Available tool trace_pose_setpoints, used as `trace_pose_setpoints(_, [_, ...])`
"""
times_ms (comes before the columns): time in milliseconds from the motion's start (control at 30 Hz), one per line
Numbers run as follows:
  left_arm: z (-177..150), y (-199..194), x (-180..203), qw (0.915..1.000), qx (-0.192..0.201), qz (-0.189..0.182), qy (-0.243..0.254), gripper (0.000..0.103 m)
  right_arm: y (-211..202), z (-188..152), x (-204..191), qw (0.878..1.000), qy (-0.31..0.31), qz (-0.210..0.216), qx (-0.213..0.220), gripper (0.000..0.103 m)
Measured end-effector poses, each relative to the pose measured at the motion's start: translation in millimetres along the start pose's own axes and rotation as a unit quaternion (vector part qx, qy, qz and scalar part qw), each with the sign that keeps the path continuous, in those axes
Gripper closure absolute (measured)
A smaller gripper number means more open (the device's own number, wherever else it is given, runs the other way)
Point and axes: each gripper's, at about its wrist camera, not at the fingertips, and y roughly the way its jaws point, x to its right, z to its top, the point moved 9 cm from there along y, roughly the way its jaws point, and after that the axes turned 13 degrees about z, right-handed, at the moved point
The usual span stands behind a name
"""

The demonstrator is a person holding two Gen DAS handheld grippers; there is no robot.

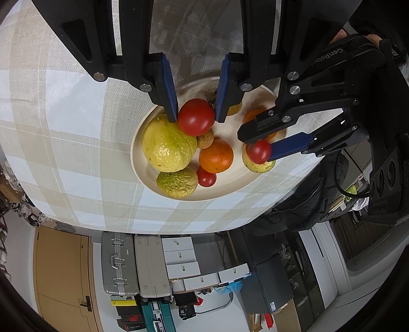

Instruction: Organize fruits

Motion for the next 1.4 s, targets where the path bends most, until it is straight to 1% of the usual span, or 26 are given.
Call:
trace_pose_setpoints(267, [0.5, -0.9, -4.5, 0.9999, 0.003, 0.01, -0.006, 0.064, -1.2, -0.7, 0.5, 1.0, -0.002, -0.004, 0.002, 0.072])
trace_pose_setpoints(333, [1.1, -3.4, -5.7, 0.9999, 0.009, 0.012, -0.007, 0.064, -6.9, 0.0, 2.2, 1.0, -0.013, -0.023, 0.015, 0.067])
trace_pose_setpoints(367, [1.1, -4.9, -6.4, 0.9998, 0.011, 0.012, -0.008, 0.064, -6.9, 0.0, 2.2, 1.0, -0.013, -0.023, 0.015, 0.064])
trace_pose_setpoints(400, [0.4, -7.5, -7.0, 0.9998, 0.013, 0.011, -0.009, 0.062, -13.8, 0.4, 3.3, 0.999, -0.017, -0.031, 0.025, 0.06])
trace_pose_setpoints(467, [-0.9, -11.4, -8.8, 0.9997, 0.017, 0.008, -0.012, 0.059, -16.9, 0.8, 3.6, 0.999, -0.017, -0.031, 0.029, 0.058])
trace_pose_setpoints(533, [-2.0, -16.6, -12.6, 0.9995, 0.022, 0.01, -0.018, 0.05, -28.2, 1.5, 4.2, 0.998, -0.022, -0.039, 0.042, 0.046])
trace_pose_setpoints(567, [-2.2, -20.0, -14.7, 0.9994, 0.026, 0.009, -0.022, 0.048, -31.2, 1.1, 3.3, 0.998, -0.026, -0.04, 0.044, 0.042])
trace_pose_setpoints(633, [-3.1, -27.6, -19.0, 0.999, 0.034, 0.008, -0.029, 0.037, -36.1, 0.3, 0.3, 0.997, -0.035, -0.046, 0.049, 0.02])
trace_pose_setpoints(700, [-4.4, -35.9, -23.6, 0.9985, 0.043, 0.006, -0.034, 0.031, -41.9, -0.3, -1.6, 0.996, -0.042, -0.061, 0.059, 0.012])
trace_pose_setpoints(733, [-5.0, -40.7, -26.1, 0.9982, 0.048, 0.005, -0.036, 0.027, -41.9, -0.3, -1.6, 0.996, -0.042, -0.061, 0.059, 0.007])
trace_pose_setpoints(800, [-6.9, -50.7, -30.4, 0.9977, 0.057, 0.005, -0.037, 0.02, -46.6, 0.1, -2.9, 0.994, -0.044, -0.068, 0.072, 0.001])
trace_pose_setpoints(867, [-8.9, -60.3, -34.4, 0.997, 0.067, 0.003, -0.038, 0.019, -51.6, -0.3, -6.8, 0.994, -0.046, -0.056, 0.087, 0.0])
trace_pose_setpoints(900, [-10.2, -64.3, -35.5, 0.997, 0.068, 0.003, -0.037, 0.017, -53.2, -0.5, -9.0, 0.993, -0.045, -0.051, 0.092, 0.0])
trace_pose_setpoints(933, [-12.3, -67.7, -36.8, 0.9971, 0.067, 0.003, -0.037, 0.012, -55.1, -1.3, -12.8, 0.993, -0.044, -0.041, 0.099, 0.0])
trace_pose_setpoints(967, [-15.0, -70.8, -39.0, 0.997, 0.068, 0.007, -0.038, 0.009, -55.1, -1.3, -12.8, 0.993, -0.044, -0.041, 0.099, 0.0])
trace_pose_setpoints(1000, [-17.3, -74.8, -40.5, 0.9966, 0.071, 0.011, -0.04, 0.002, -56.8, -1.9, -16.5, 0.993, -0.047, -0.04, 0.102, 0.0])
trace_pose_setpoints(1033, [-19.6, -78.6, -41.5, 0.9962, 0.076, 0.013, -0.041, 0.001, -56.8, -1.9, -16.5, 0.993, -0.047, -0.04, 0.102, 0.0])
trace_pose_setpoints(1233, [-29.0, -94.3, -43.9, 0.995, 0.093, 0.023, -0.029, 0.001, -71.4, -5.0, -34.5, 0.989, -0.063, -0.019, 0.133, 0.0])
trace_pose_setpoints(1400, [-29.6, -106.0, -42.6, 0.993, 0.111, 0.023, -0.035, 0.001, -76.7, -9.0, -42.0, 0.986, -0.075, -0.02, 0.145, 0.0])
